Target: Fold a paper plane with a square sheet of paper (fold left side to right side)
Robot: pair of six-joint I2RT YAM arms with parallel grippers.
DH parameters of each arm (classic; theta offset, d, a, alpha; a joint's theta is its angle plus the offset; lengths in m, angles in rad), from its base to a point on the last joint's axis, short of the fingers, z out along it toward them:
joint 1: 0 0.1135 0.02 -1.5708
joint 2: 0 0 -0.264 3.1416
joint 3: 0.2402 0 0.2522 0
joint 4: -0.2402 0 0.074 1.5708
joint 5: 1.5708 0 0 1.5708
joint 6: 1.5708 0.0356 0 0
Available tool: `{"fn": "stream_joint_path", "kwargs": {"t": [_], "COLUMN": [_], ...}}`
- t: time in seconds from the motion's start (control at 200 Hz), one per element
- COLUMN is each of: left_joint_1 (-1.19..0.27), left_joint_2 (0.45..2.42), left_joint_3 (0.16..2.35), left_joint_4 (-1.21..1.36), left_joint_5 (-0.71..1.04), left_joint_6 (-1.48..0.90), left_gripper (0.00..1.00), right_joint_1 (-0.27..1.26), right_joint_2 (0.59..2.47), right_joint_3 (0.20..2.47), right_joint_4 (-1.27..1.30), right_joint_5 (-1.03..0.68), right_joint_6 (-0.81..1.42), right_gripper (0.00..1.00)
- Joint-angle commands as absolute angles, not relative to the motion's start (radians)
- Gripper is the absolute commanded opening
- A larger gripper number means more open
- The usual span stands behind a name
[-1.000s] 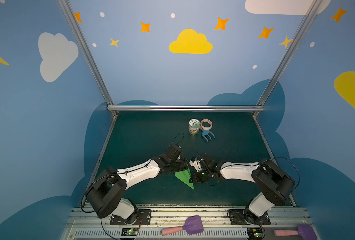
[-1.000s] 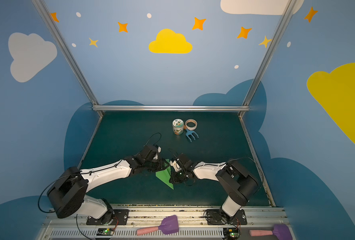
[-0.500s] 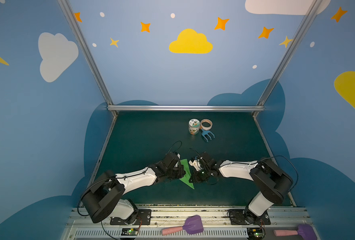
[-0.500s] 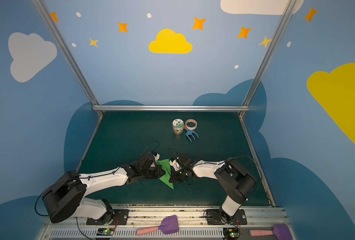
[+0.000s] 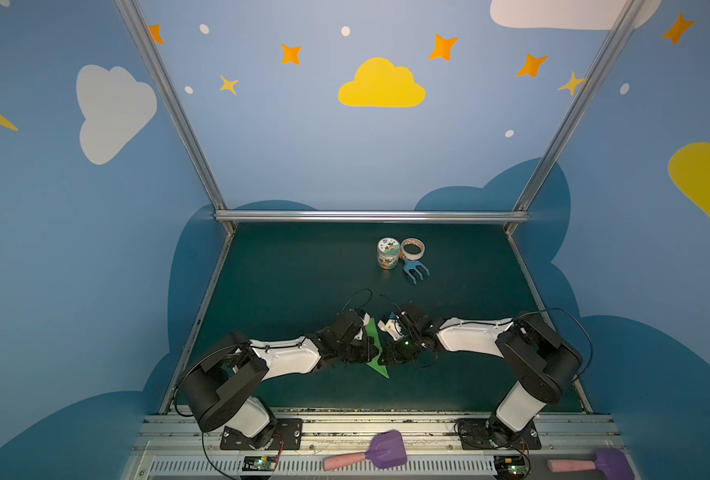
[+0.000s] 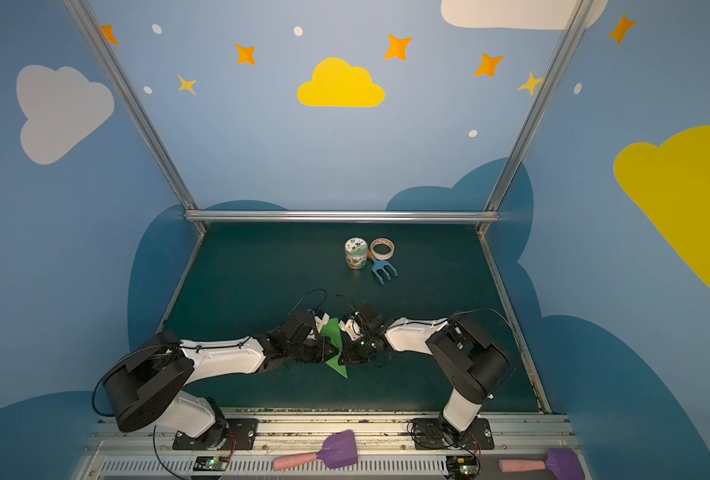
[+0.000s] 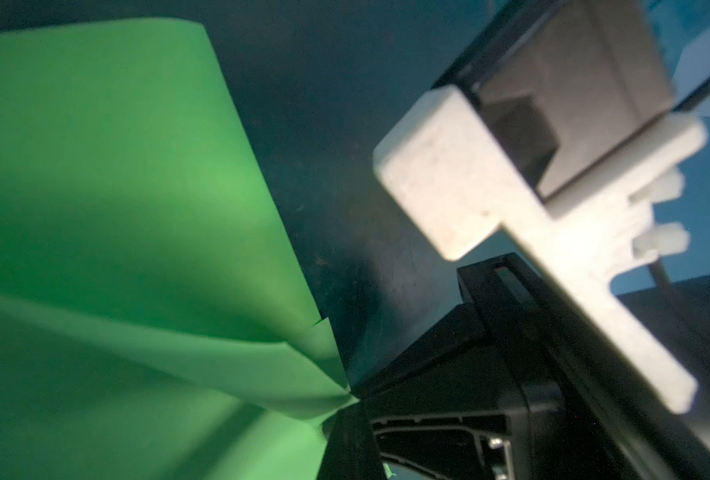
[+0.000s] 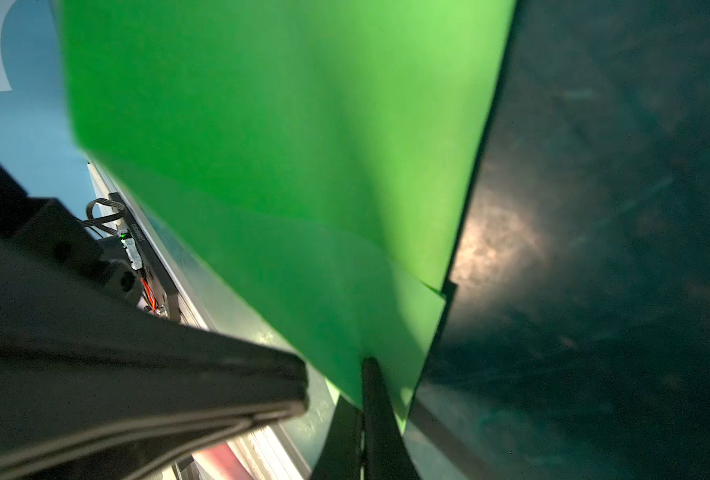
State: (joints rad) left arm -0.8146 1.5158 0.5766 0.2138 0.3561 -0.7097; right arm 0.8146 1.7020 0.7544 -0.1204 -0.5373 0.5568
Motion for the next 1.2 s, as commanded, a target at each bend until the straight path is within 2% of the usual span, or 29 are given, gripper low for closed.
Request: {"fn": "stream_joint_path", "kwargs": {"t": [0.0,1.196], "left_joint_1": [-0.818,-0.807], "left_joint_2": [1.526,1.609], "left_joint_3": [0.578,0.594], "left_joint_4": [0.23,0.273], "left_joint_5": [0.338,0.239], "left_joint_6": [-0.685,-0.69], "left_gripper": [0.04,0.04], "right_joint_1": [0.841,0.833], "right_joint_2": [1.792,1.804], "right_joint_3": [0.695,0.699], "right_joint_4": [-0.245,-0.258], "right_joint_5": [-0.462,-0.477], "right_joint_6": [0.543,0.516], "right_gripper": [0.0,0.0]}}
